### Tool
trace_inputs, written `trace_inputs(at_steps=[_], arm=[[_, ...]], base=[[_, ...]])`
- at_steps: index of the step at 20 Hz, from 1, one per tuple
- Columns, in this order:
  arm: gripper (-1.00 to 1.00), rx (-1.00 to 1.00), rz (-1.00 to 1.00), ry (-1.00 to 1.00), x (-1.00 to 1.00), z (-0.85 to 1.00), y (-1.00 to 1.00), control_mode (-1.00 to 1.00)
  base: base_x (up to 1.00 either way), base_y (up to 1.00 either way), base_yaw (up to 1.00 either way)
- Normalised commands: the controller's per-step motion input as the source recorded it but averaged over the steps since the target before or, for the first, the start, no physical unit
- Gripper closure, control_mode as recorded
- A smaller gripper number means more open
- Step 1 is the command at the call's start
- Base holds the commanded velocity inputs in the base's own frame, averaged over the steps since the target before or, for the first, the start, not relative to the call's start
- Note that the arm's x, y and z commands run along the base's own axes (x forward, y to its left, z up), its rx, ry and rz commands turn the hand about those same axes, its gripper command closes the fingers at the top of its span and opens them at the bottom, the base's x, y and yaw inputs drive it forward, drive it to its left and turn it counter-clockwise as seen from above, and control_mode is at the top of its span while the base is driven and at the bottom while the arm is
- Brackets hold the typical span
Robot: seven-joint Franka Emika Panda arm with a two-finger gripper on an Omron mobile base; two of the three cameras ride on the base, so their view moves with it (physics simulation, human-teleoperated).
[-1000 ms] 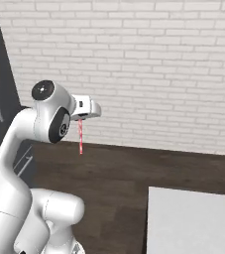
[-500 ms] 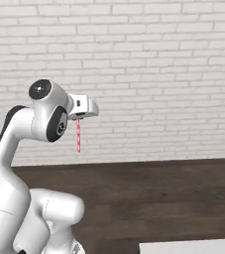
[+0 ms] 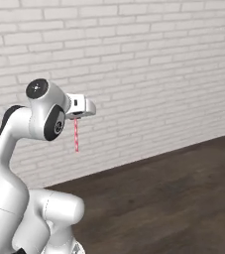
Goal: Take a straw from the drawer in front and place it inside the glass cup on the dining counter.
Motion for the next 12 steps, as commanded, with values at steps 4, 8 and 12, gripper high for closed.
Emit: trace_inputs(at_steps=[4, 8, 12], arm=[[1.00, 0.00, 0.00, 0.00, 0.00, 0.00, 0.00, 1.00], [1.00, 0.00, 0.00, 0.00, 0.00, 0.00, 0.00, 1.00], [1.00, 0.00, 0.00, 0.00, 0.00, 0.00, 0.00, 1.00]], base=[[0.60, 0.00, -0.66], [0.51, 0.00, -0.69], [0.48, 0.00, -0.69]])
